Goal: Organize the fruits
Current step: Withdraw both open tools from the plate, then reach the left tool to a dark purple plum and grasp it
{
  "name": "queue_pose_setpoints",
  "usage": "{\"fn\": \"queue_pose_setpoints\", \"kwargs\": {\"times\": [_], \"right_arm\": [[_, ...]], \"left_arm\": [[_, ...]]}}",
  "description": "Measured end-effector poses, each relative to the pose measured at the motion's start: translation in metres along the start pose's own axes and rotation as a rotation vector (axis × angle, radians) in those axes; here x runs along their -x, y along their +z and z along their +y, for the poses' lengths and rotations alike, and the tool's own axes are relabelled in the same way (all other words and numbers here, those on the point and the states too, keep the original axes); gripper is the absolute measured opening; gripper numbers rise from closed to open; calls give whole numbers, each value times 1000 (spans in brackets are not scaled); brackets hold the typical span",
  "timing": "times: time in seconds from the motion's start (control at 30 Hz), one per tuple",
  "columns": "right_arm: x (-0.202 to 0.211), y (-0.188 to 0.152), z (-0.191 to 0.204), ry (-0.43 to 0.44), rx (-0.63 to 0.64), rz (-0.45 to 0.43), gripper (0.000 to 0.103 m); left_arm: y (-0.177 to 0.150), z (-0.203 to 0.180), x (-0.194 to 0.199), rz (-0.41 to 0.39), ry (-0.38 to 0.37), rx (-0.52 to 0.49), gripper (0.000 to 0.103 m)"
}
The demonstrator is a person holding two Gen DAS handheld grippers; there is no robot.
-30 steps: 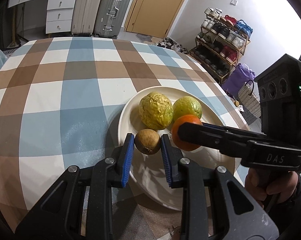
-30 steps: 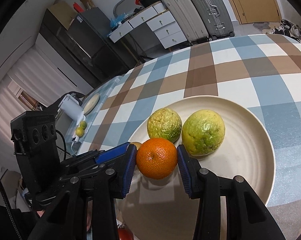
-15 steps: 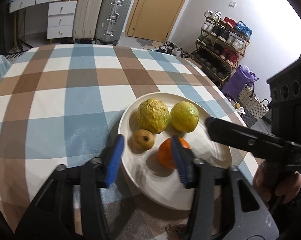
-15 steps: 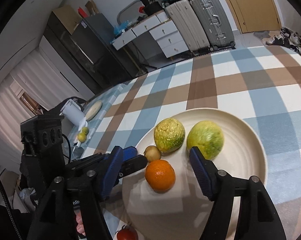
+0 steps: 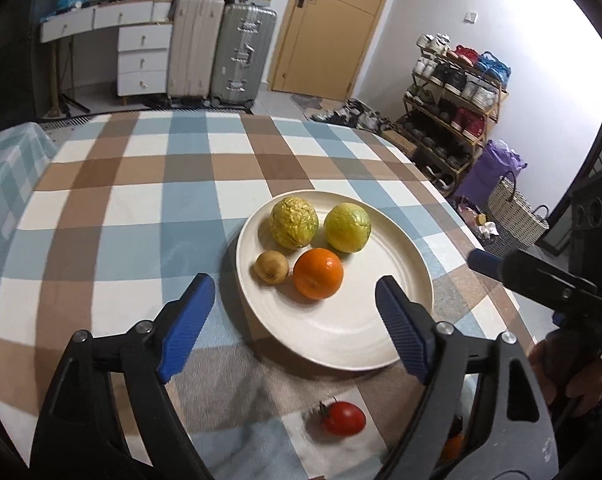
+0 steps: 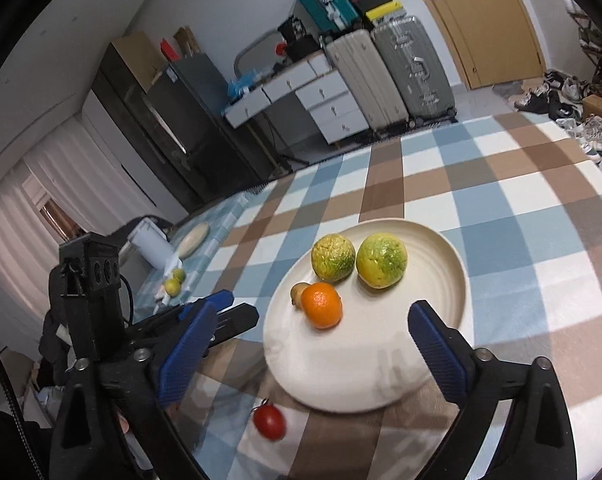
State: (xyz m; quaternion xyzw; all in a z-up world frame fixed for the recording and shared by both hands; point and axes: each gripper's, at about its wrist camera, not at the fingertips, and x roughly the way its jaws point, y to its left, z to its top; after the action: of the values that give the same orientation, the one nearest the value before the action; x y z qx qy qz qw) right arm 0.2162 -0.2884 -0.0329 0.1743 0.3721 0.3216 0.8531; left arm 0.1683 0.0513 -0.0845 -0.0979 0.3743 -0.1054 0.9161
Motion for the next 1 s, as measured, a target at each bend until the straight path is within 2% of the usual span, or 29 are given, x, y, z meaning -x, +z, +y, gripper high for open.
{"fn": "queue_pose_setpoints", "kwargs": {"times": [0.23,0.47,0.63,0.8,1.0], "right_arm": [[39,-21,8,-14,11,-46,103],[70,-42,19,-35,39,-61,103],[88,-57,31,-53,78,-73,103],[101,-72,43,-67,127,-89,103],[111,-92,50,-84,146,-84,103]], "left_arm": [[-17,-30,35,-6,18,-41,83],[-35,-52,73,-47,25,-45,101],[-48,-59,94,-65,31,-41,102],[-66,-63,106,-47,41,-48,102],[-87,-67,108,-14,20,-72,102]]}}
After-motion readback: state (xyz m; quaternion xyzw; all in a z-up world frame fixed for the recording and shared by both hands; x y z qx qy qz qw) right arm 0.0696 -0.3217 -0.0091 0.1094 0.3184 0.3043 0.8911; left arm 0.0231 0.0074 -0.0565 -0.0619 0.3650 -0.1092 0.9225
